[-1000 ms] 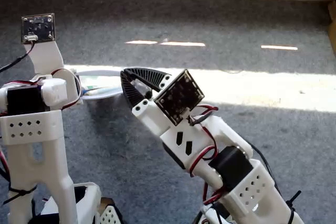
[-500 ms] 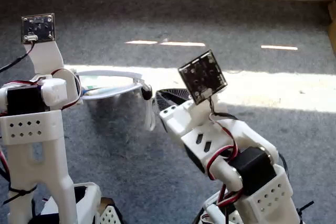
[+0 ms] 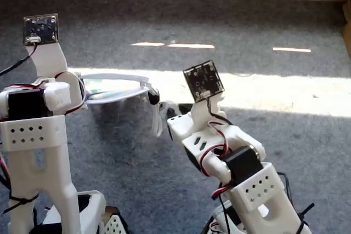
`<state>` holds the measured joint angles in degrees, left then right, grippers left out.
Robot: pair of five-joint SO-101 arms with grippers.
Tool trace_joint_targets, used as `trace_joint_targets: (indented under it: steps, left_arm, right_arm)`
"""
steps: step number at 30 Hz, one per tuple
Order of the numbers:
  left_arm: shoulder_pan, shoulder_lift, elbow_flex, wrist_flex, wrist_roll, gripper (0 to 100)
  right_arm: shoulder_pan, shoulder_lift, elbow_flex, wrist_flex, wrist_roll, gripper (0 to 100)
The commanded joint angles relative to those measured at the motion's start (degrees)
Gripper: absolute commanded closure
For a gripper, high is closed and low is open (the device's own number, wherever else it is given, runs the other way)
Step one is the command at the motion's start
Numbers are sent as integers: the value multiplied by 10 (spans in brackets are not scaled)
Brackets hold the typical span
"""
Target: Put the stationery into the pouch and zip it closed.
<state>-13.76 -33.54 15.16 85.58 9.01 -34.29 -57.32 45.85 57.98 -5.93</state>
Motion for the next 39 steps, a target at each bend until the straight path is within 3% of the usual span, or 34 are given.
trace_joint_targets:
  steps: [1,9,17,29,39]
  left_arm:
    - [9,-7,11,-13,-4,993]
    - [9,-7,14,-14,-4,993]
    - [9,-7,14,-14,-4,993]
    - [9,-7,15,-14,-4,993]
    - [9,-7,16,-14,-4,993]
  right_arm:
    - [-1,-11,4,-23,-25,808]
    - [-71,-11,116,-204,-22,806]
    - [-70,-8,187,-363,-21,806]
    - [-69,-7,254,-486,4,807]
    - [-51,-7,256,-496,-1,807]
